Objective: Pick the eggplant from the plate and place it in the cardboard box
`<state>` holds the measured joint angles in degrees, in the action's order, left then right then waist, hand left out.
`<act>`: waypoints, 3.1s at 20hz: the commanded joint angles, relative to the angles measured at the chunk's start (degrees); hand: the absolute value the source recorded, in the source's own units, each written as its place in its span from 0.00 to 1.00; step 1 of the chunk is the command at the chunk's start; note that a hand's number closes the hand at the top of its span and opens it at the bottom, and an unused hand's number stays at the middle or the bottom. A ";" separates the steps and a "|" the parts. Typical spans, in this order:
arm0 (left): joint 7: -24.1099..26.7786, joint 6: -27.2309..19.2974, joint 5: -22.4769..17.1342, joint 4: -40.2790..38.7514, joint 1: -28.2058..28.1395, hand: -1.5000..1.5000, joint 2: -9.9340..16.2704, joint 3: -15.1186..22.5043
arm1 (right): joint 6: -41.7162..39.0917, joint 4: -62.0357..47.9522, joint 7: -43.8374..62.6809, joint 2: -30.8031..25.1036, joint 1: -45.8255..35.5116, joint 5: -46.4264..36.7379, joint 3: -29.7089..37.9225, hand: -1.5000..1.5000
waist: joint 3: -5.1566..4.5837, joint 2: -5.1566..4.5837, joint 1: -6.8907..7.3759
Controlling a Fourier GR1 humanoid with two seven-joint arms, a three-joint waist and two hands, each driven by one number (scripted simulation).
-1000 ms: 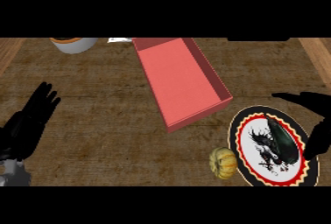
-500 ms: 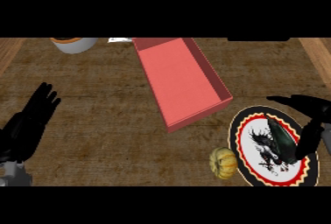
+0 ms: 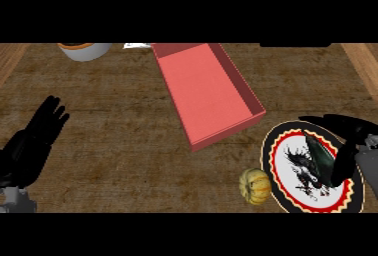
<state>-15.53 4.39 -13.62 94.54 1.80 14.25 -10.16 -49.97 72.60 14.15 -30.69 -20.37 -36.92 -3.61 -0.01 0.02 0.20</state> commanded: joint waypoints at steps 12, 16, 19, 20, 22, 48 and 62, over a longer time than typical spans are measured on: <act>-1.36 0.91 1.31 0.12 0.39 0.50 -1.64 -1.19 | 5.30 -4.53 -9.17 0.21 5.33 -8.34 0.37 0.00 | 0.01 0.00 -0.17; 1.64 3.41 0.83 1.25 -3.10 0.50 -2.41 -1.53 | 3.06 -8.16 -7.31 1.92 0.36 -10.26 0.91 0.00 | 0.01 -0.01 0.14; -0.05 2.14 1.63 0.16 -0.22 0.50 -2.49 -0.98 | 8.05 -13.91 -15.24 1.06 -3.19 -10.94 0.81 1.00 | 0.03 -0.12 0.31; -1.21 1.73 1.35 2.05 -0.83 0.50 -2.64 -1.02 | 10.98 -7.92 -17.01 0.10 4.61 -11.15 0.46 1.00 | 0.02 0.00 -0.13; -0.98 1.56 1.81 2.10 -1.34 0.50 -2.78 -1.09 | 11.43 -9.72 -15.63 3.60 0.31 -12.15 -0.72 1.00 | 0.02 -0.03 0.16; -3.18 3.71 3.25 -1.93 9.01 0.50 -4.59 4.91 | 38.03 -15.29 41.06 30.64 -40.66 -17.71 -13.67 1.00 | -0.23 -1.70 11.84; -3.03 2.26 4.17 -2.84 9.01 0.50 -5.01 4.41 | 50.35 -26.16 62.44 30.66 -64.34 -20.78 -20.44 1.00 | -0.37 -0.96 8.86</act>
<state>-18.63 7.42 -9.88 91.41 10.99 9.82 -5.96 -3.63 49.87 64.62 -0.62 -79.96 -56.93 -23.11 -0.41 -1.07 10.18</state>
